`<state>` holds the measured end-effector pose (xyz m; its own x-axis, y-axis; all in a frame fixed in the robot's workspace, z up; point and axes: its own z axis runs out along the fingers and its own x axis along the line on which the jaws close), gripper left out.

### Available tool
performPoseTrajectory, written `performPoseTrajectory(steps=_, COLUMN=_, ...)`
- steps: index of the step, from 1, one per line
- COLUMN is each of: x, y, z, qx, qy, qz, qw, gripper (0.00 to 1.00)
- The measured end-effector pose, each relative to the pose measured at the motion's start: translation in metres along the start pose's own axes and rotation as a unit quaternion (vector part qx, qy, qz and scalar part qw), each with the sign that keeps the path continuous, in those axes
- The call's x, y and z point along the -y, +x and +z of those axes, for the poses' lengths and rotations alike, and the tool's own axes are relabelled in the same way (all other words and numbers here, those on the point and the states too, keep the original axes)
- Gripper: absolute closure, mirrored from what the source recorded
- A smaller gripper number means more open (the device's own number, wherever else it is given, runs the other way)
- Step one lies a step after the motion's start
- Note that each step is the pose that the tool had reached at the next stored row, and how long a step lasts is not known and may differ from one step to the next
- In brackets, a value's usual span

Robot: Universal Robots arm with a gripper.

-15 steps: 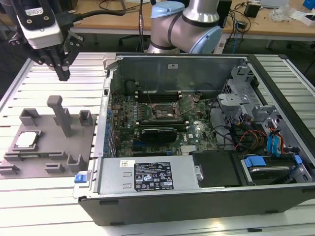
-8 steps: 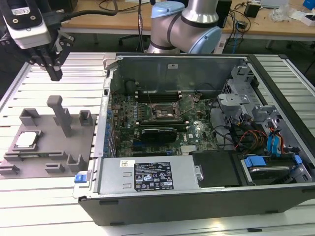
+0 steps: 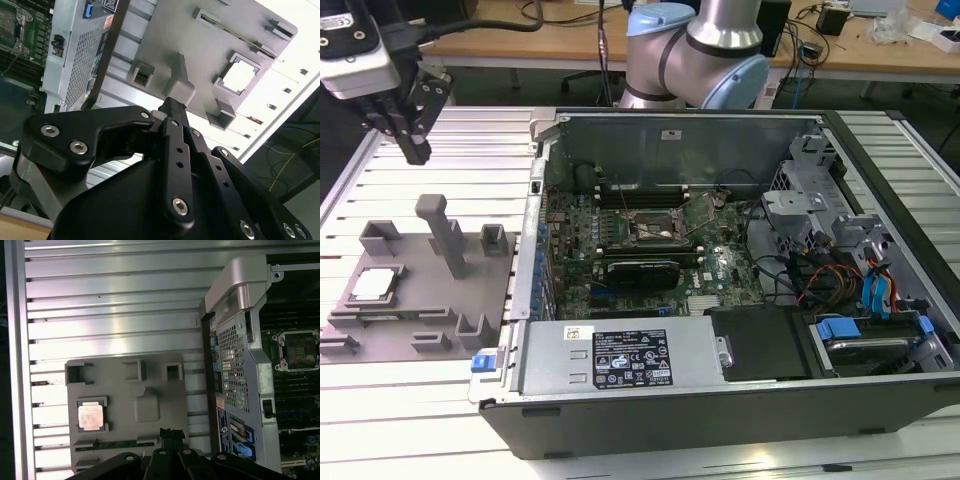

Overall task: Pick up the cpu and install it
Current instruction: 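Reach for the cpu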

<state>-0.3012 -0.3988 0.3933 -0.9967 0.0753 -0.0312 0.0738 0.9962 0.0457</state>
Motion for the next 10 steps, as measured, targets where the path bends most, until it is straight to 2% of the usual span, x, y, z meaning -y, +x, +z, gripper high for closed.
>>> performPoseTrajectory(steps=6, x=0.0013, y=0.0165, z=-0.0005, qx=0.0004, qy=0.0000, qz=0.000, qw=1.0000, gripper=0.89)
performPoseTrajectory(steps=10, x=0.0018, y=0.0231, z=0.0020, qx=0.0005, qy=-0.0001, qz=0.000, qw=1.0000, gripper=0.89)
